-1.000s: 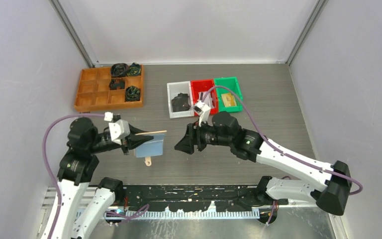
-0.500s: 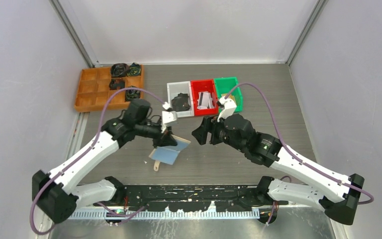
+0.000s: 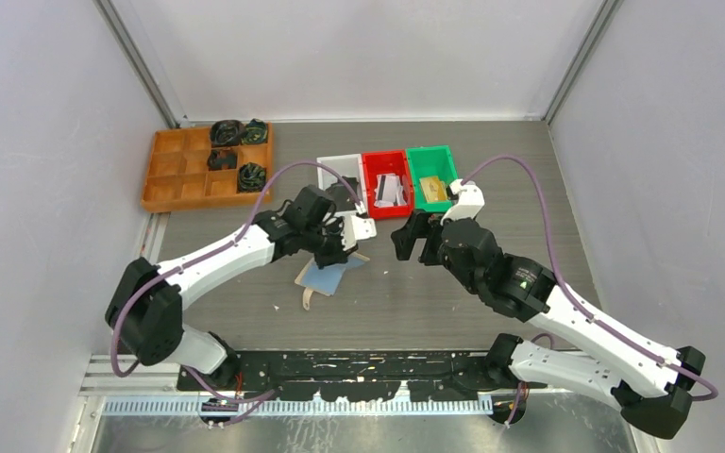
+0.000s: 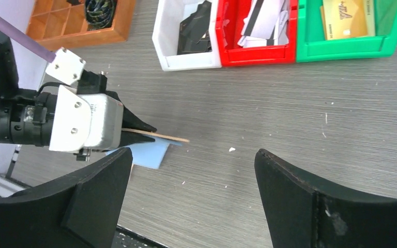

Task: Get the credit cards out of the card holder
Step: Place the card holder at the center of the board, then reset both arms

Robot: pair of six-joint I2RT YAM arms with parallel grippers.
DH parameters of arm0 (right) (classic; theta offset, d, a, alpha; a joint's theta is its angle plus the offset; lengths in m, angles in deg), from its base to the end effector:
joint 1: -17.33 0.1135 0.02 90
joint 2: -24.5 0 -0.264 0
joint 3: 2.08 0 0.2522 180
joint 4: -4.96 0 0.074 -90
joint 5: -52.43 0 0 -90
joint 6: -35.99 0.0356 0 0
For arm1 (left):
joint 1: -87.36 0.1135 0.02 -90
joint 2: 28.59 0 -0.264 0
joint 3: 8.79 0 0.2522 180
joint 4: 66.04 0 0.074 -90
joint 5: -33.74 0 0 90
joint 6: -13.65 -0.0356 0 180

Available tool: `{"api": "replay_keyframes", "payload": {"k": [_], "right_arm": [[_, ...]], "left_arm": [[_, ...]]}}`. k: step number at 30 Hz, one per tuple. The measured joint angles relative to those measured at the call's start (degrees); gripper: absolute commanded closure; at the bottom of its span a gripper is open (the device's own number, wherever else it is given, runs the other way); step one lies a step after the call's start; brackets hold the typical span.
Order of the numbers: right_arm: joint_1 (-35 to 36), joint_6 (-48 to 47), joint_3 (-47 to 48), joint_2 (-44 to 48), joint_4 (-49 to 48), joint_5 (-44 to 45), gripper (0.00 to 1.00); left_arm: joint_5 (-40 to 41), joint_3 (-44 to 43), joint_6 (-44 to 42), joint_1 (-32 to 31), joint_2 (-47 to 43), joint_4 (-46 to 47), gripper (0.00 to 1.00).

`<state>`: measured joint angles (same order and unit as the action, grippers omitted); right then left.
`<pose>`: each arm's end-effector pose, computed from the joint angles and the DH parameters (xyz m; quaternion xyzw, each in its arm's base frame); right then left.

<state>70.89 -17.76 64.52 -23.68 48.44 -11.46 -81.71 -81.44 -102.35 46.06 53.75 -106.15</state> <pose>0.1191 0.1349 0.3451 -0.0038 0.8308 0.2342 0.5049 0.2167 -0.2108 0.2516 0.5706 0.7206 -0.2496 0.3047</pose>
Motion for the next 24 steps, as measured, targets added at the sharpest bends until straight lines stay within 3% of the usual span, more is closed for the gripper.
{"api": "replay_keyframes", "payload": {"k": [2,4,12,13,14,15,16,20,24], "right_arm": [[-0.50,0.09,0.33,-0.22,0.63,0.48,0.05],[-1.20,0.11,0.39,-0.22,1.31,0.66,0.04],[-6.67,0.15,0.46,-1.14,2.27,-1.62,0.01],[-7.76,0.13,0.48,-1.53,2.29,-2.21,0.01],[-8.41,0.13,0.52,-1.81,2.29,-2.49,0.01],[-9.35,0.13,0.52,-2.14,2.27,-2.75,0.01],[-10.29,0.09,0.52,-2.51,2.34,-2.84,0.01],[-15.37,-0.81,0.11,-3.21,1.95,-0.13,0.01],[-24.59,-2.01,-4.81,-2.10,-2.08,6.05,0.00]], "left_arm": [[2.71,-0.02,-5.33,0.90,1.60,-0.35,0.59],[5.68,-0.39,-10.64,2.43,3.10,-1.79,0.53],[6.86,-0.09,-24.85,11.80,1.73,-9.20,0.50],[6.14,0.13,-26.05,13.25,0.35,-10.99,0.46],[5.49,0.15,-26.95,14.91,-1.14,-12.92,0.30],[4.50,0.11,-26.97,16.61,-2.49,-14.56,0.08],[3.50,-0.13,-26.56,18.62,-3.54,-16.11,0.01],[-2.54,-2.80,-18.69,31.04,-4.04,-17.88,0.00],[-6.16,0.90,-5.66,43.74,-5.46,-8.02,0.00]]}}
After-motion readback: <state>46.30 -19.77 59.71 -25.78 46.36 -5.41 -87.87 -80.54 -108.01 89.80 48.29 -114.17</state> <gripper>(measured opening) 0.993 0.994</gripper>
